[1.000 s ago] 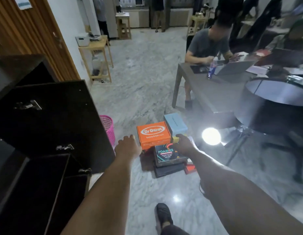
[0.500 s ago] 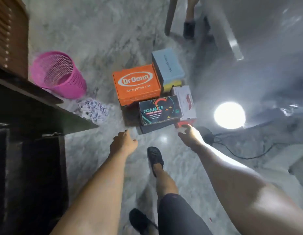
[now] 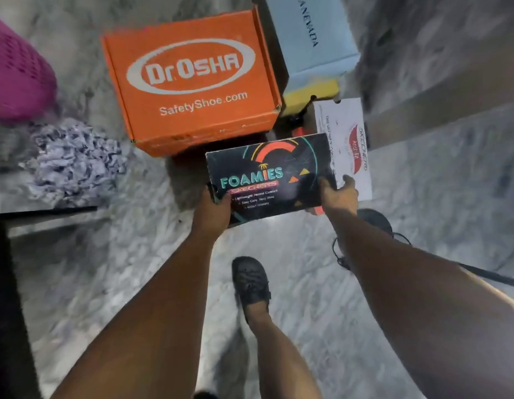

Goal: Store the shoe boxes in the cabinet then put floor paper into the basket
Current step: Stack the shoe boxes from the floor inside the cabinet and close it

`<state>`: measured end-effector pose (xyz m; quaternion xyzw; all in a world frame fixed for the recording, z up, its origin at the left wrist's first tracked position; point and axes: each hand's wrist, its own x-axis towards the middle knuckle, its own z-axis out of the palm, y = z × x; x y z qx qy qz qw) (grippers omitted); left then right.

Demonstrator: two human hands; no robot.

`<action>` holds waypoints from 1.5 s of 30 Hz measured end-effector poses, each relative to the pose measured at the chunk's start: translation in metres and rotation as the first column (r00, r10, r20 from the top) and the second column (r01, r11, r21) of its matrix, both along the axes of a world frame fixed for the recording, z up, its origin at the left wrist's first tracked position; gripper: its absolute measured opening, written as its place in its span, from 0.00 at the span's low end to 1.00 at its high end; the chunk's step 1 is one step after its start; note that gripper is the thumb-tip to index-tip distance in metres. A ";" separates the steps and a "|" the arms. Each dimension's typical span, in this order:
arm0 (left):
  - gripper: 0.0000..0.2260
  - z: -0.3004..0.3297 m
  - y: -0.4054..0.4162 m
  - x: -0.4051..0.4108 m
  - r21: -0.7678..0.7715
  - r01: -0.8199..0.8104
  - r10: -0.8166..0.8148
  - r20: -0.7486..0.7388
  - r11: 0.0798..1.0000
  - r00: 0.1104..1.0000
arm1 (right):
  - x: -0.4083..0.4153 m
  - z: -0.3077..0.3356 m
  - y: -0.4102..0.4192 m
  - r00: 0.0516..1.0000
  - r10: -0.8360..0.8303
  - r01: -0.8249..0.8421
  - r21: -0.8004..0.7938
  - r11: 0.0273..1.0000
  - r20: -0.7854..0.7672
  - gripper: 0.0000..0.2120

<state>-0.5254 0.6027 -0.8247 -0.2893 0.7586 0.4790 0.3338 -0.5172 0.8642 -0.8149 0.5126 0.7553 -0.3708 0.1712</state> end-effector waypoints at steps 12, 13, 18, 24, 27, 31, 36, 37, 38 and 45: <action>0.26 -0.033 -0.010 0.056 0.156 -0.402 0.398 0.060 0.902 0.916 | 0.036 -0.036 -0.011 0.979 0.137 -0.157 -0.128 0.979 -0.152 0.19; 0.26 -0.028 -0.019 0.070 0.157 -0.424 0.418 0.069 0.892 0.906 | 0.043 -0.034 -0.018 0.971 0.183 -0.203 -0.128 0.971 -0.151 0.20; 0.26 -0.007 -0.083 0.153 0.126 -0.603 0.596 0.087 0.788 0.798 | 0.076 -0.006 -0.094 0.902 0.408 -0.424 -0.120 0.898 -0.141 0.28; 0.16 0.006 -0.184 0.279 0.011 -0.861 0.860 0.028 0.509 0.509 | 0.116 -0.005 -0.226 0.731 0.659 -0.682 -0.222 0.697 -0.175 0.22; 0.20 0.005 -0.240 0.339 -0.029 -0.924 0.924 0.004 0.382 0.382 | 0.141 -0.013 -0.310 0.632 0.746 -0.772 -0.258 0.581 -0.209 0.23; 0.16 0.002 -0.312 0.395 -0.153 -0.948 0.947 -0.119 0.278 0.297 | 0.171 -0.020 -0.427 0.531 0.813 -0.842 -0.259 0.473 -0.240 0.25; 0.22 -0.060 -0.407 0.442 -0.153 -0.988 0.955 -0.293 0.009 0.054 | 0.194 -0.074 -0.568 0.285 0.870 -0.954 -0.208 0.216 -0.402 0.20; 0.22 -0.078 -0.424 0.450 -0.152 -0.988 0.947 -0.321 -0.038 0.013 | 0.197 -0.091 -0.597 0.224 0.867 -0.971 -0.179 0.158 -0.445 0.20; 0.20 -0.097 -0.441 0.455 -0.149 -0.985 0.934 -0.357 -0.082 -0.024 | 0.200 -0.108 -0.626 0.160 0.859 -0.984 -0.150 0.098 -0.487 0.21; 0.34 -0.201 -0.530 0.442 -0.007 -0.925 0.652 -0.711 -0.380 -0.263 | 0.198 -0.212 -0.791 -0.107 0.725 -0.992 0.028 -0.120 -0.680 0.28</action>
